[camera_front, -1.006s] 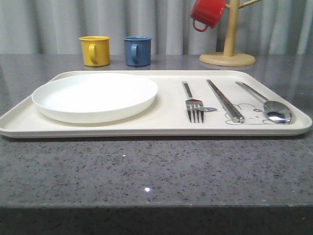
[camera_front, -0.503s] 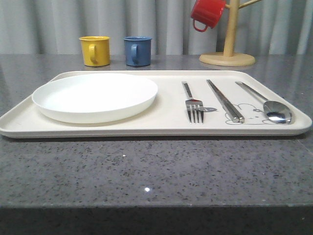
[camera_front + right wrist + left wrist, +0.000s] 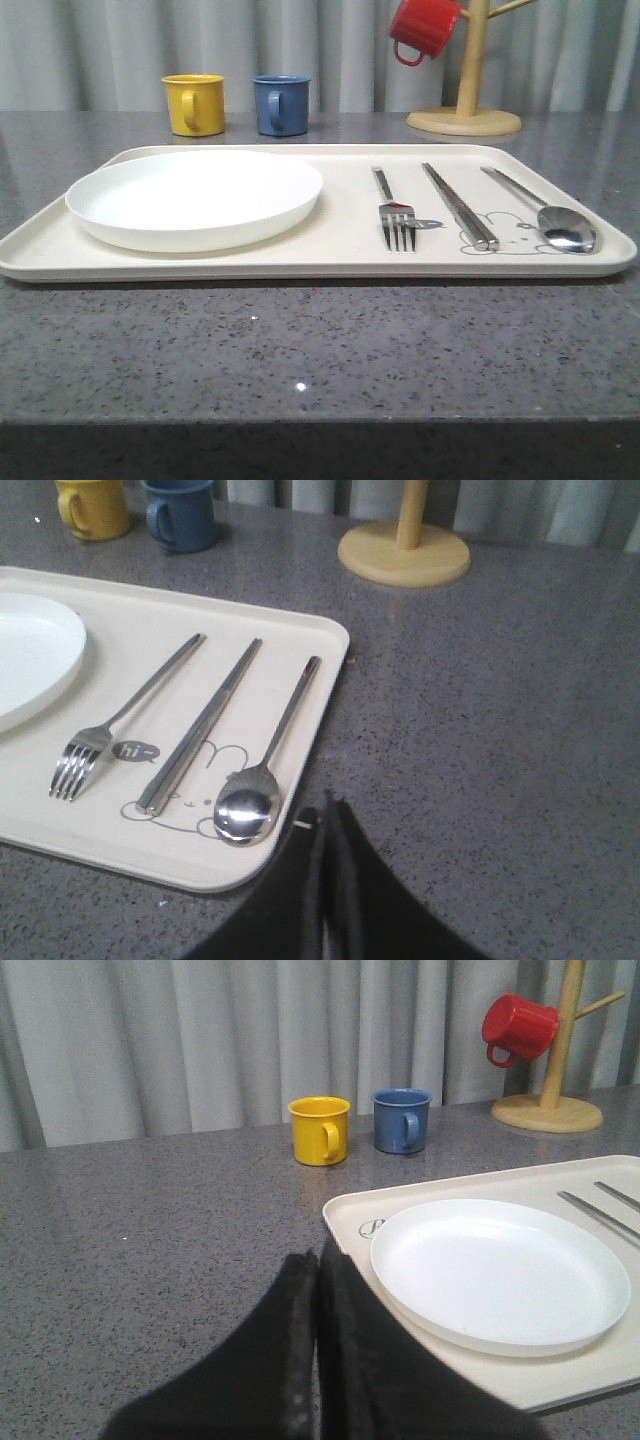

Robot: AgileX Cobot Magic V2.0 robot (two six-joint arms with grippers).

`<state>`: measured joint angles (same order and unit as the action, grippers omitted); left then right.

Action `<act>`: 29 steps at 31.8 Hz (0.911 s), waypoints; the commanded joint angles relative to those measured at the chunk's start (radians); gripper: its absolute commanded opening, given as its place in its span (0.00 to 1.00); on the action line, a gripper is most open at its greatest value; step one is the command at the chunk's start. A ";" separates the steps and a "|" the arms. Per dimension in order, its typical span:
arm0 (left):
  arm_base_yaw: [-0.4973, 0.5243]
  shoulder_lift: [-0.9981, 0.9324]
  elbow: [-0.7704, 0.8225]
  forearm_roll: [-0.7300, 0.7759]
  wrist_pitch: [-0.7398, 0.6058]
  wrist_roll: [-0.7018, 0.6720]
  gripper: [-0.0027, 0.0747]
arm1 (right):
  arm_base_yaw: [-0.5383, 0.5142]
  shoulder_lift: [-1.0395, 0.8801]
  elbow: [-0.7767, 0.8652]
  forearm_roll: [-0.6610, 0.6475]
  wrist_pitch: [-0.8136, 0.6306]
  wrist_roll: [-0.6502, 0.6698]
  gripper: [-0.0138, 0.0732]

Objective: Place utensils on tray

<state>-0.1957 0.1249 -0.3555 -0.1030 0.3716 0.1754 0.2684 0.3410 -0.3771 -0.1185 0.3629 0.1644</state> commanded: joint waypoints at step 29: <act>-0.005 0.012 -0.030 -0.012 -0.081 -0.008 0.01 | 0.001 -0.119 0.018 -0.017 -0.142 -0.011 0.07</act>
<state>-0.1957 0.1249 -0.3555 -0.1030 0.3716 0.1754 0.2684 0.2129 -0.3353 -0.1185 0.3055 0.1644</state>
